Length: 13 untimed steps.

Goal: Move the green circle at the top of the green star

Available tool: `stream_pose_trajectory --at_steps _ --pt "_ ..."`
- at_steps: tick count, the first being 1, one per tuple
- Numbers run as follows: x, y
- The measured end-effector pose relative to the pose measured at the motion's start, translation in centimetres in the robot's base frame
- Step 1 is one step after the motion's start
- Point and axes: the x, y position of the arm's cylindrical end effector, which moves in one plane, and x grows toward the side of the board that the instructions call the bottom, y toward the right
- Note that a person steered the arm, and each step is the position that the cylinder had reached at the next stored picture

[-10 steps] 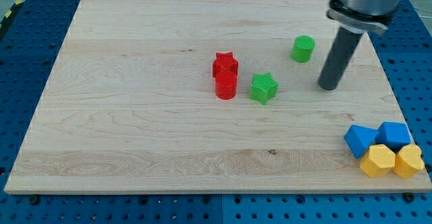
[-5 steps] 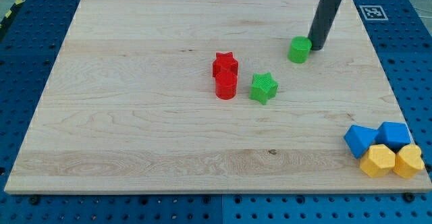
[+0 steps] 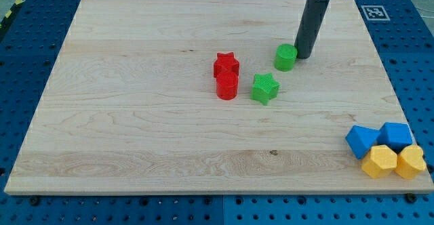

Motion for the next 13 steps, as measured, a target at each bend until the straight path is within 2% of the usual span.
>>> stream_pose_trajectory --at_steps 2,4,6,10,11,13 --pt "-2.2 -1.0" --pt "-1.2 -2.0" --pt "-0.6 0.9" --pt "2.9 -2.1" --pt "2.5 -2.1" --pt "-1.3 -2.1"
